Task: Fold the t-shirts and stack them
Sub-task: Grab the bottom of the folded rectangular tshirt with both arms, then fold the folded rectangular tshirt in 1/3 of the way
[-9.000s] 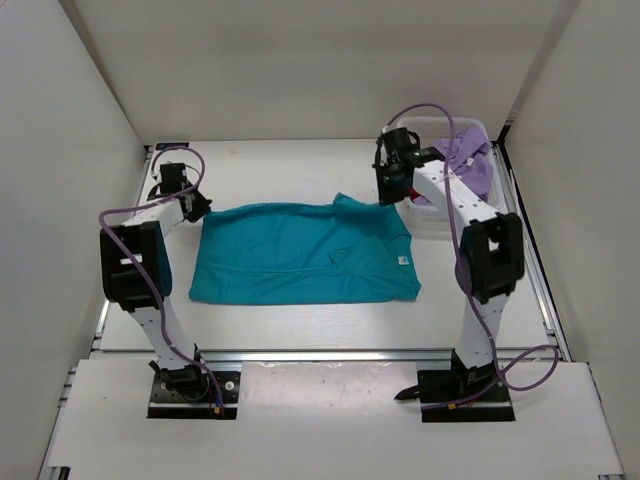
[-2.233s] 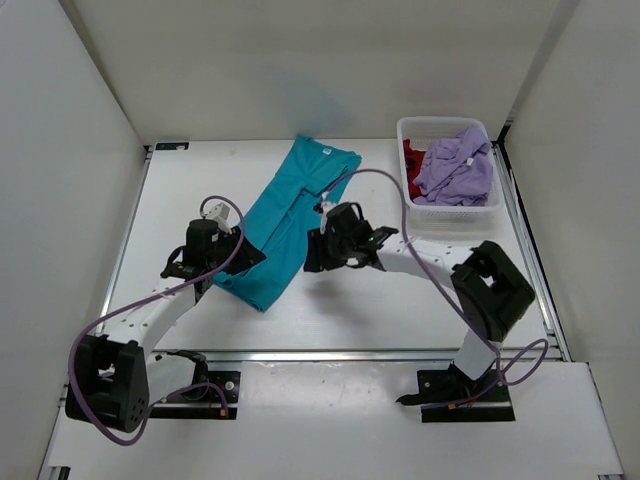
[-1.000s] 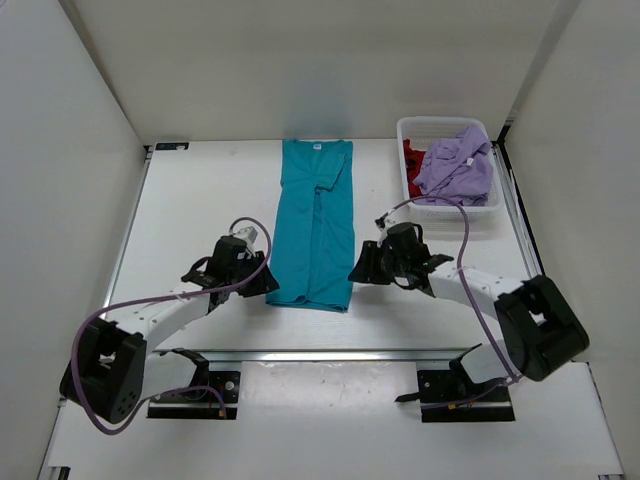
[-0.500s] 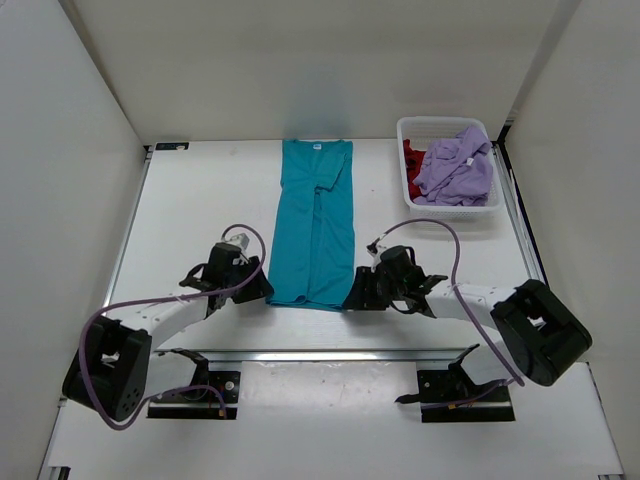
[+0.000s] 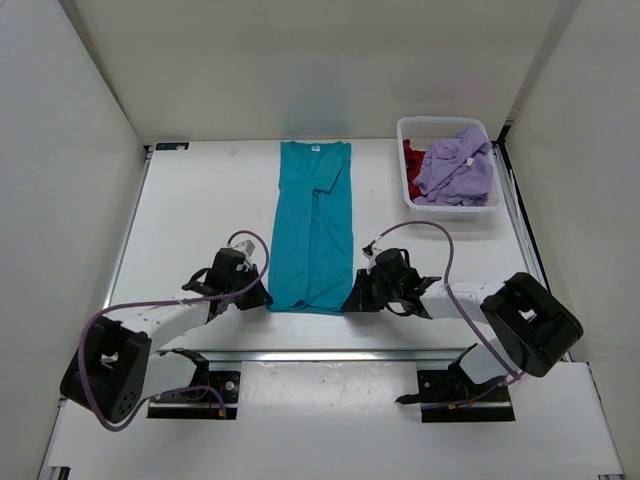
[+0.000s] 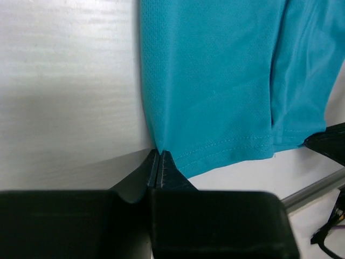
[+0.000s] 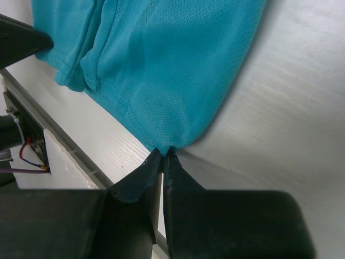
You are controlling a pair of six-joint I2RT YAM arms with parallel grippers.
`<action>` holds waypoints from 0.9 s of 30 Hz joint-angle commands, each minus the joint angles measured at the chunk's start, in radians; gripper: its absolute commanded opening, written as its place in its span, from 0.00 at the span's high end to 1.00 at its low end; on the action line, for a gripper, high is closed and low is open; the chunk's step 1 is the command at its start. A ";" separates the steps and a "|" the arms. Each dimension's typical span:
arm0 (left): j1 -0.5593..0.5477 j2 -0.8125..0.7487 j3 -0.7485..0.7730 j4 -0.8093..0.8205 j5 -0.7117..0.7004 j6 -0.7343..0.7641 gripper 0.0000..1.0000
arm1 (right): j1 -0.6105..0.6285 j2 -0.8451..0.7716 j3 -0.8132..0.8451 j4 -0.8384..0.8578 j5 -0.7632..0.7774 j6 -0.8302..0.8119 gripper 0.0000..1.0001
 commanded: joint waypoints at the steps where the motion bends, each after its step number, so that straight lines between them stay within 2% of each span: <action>1: -0.010 -0.092 -0.027 -0.072 0.033 -0.002 0.96 | 0.040 -0.066 -0.018 0.004 0.046 0.008 1.00; 4: -0.028 -0.175 -0.052 -0.139 0.046 -0.011 1.00 | 0.096 -0.141 -0.068 -0.047 0.072 0.028 1.00; 10: -0.074 -0.351 -0.098 -0.277 0.076 -0.051 1.00 | 0.211 -0.290 -0.126 -0.166 0.143 0.097 1.00; 14: -0.036 -0.406 -0.021 -0.334 0.106 -0.045 1.00 | 0.204 -0.390 -0.106 -0.234 0.152 0.095 1.00; 16: 0.004 -0.390 0.035 -0.324 0.125 -0.038 1.00 | 0.166 -0.405 -0.081 -0.254 0.132 0.066 1.00; 18: 0.021 -0.333 0.094 -0.296 0.117 -0.032 1.00 | 0.077 -0.387 -0.010 -0.285 0.103 -0.004 1.00; 24: 0.090 -0.083 0.273 -0.123 0.093 -0.054 1.00 | -0.144 -0.188 0.257 -0.303 0.019 -0.188 1.00; 27: 0.122 0.085 0.364 -0.063 0.079 -0.078 1.00 | -0.235 -0.033 0.407 -0.303 -0.030 -0.237 1.00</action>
